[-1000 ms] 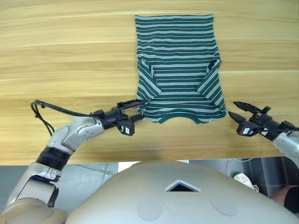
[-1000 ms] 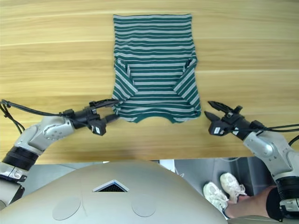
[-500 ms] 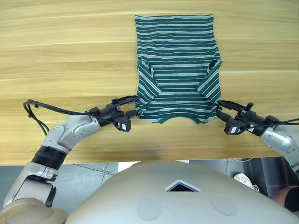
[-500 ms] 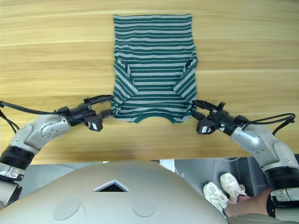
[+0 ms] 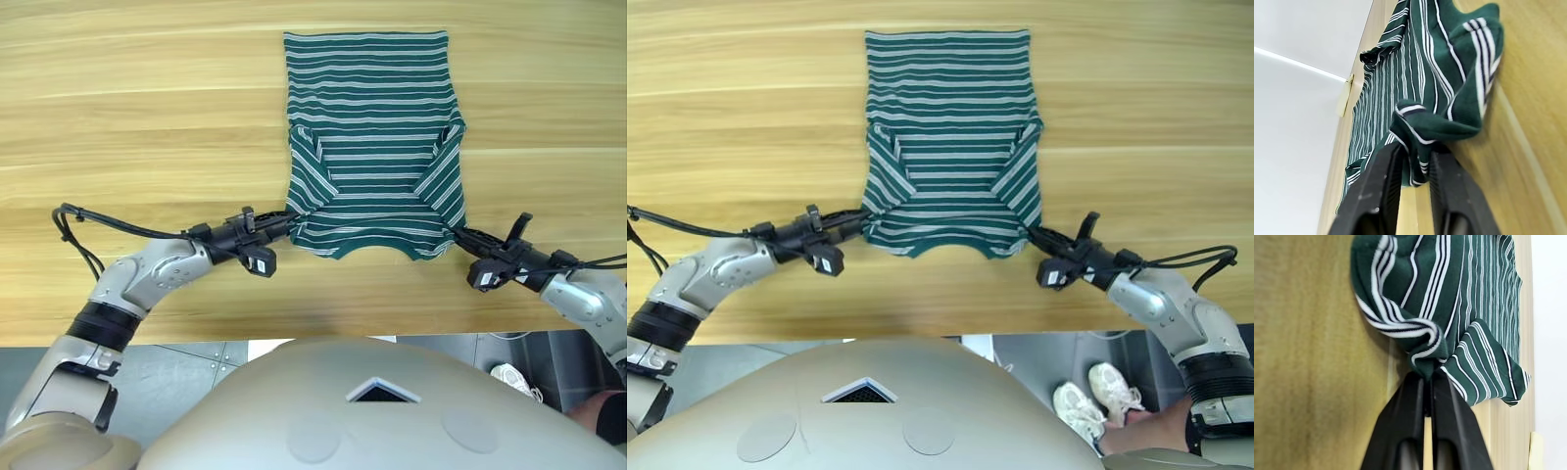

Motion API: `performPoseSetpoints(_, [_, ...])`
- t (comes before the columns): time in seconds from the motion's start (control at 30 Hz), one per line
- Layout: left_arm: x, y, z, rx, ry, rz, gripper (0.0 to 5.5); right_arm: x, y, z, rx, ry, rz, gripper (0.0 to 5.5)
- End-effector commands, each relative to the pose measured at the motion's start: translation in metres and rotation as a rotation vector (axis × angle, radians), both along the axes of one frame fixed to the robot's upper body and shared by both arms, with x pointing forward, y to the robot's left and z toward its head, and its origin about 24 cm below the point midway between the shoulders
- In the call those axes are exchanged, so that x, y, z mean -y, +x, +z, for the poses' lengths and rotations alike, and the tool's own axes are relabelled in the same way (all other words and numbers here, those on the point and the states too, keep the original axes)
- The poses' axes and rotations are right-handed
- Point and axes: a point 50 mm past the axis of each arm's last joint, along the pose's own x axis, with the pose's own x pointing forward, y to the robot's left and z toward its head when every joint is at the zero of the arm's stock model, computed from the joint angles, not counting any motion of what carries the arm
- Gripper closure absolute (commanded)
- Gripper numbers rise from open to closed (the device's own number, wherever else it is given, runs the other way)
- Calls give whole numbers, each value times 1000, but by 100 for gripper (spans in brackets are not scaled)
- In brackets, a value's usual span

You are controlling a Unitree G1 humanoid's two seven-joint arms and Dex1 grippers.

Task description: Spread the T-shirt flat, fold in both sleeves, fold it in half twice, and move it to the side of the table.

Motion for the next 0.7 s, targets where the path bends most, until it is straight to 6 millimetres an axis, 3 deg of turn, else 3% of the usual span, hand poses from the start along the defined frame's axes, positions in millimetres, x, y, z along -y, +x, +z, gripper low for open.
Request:
performPoseSetpoints(0.03, [-4, -42, -45, -253, 164, -68, 498, 3, -3, -5, -26, -37, 10, 550])
performPoseSetpoints(0.33, [-11, -50, -44, -293, 113, -2, 545, 1, -1, -1, 11, -4, 10, 550])
performPoseSetpoints(0.43, [-12, -71, -44, -372, 80, 3, 548, 0, -8, 0, -10, 21, 8, 550])
performPoseSetpoints(0.57, [-6, -104, -36, -479, 2, 34, 548, -1, -29, 19, -98, 157, -16, 550])
performPoseSetpoints(0.7, [4, -82, -9, -360, -209, 133, 548, -3, -28, 39, -76, 275, -52, 550])
